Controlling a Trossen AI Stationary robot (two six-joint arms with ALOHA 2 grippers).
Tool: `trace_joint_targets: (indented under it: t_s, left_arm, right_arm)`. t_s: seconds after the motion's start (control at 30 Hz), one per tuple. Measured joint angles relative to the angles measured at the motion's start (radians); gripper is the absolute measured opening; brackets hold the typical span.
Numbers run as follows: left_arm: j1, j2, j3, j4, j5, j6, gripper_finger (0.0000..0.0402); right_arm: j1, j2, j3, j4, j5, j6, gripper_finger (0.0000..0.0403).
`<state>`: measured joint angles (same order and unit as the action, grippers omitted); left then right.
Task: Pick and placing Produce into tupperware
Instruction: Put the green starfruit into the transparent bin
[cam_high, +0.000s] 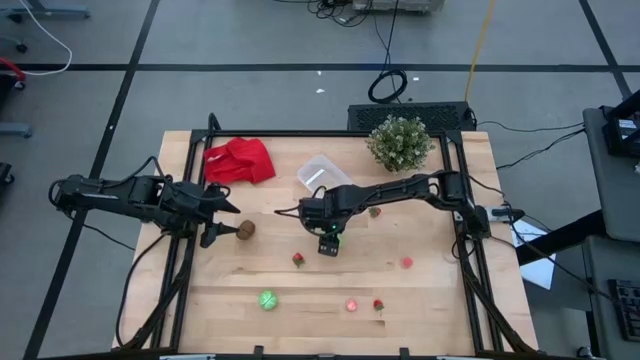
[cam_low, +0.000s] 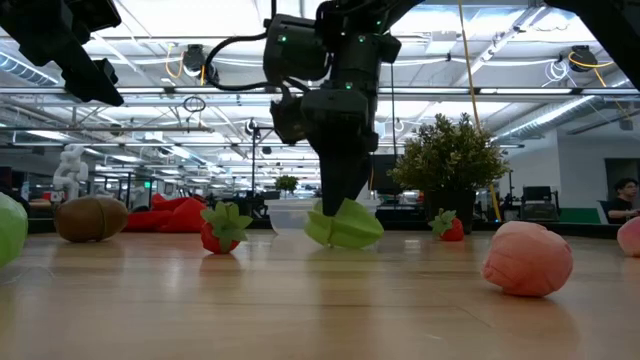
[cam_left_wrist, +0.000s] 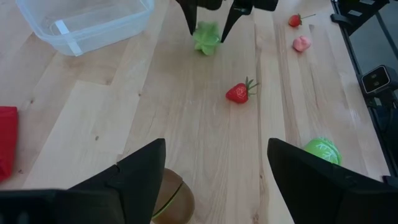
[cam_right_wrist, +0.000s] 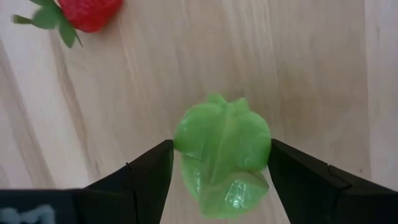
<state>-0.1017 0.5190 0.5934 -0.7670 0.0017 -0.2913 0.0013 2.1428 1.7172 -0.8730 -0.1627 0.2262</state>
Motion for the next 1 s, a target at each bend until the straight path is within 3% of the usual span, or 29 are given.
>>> trace_joint_targets:
  t_s: [1.0]
  left_arm:
    - [0.0,0.0,0.0,0.0,0.0,0.0,0.0285]
  right_arm:
    - [0.0,0.0,-0.08,0.061,-0.046,0.043,0.0237]
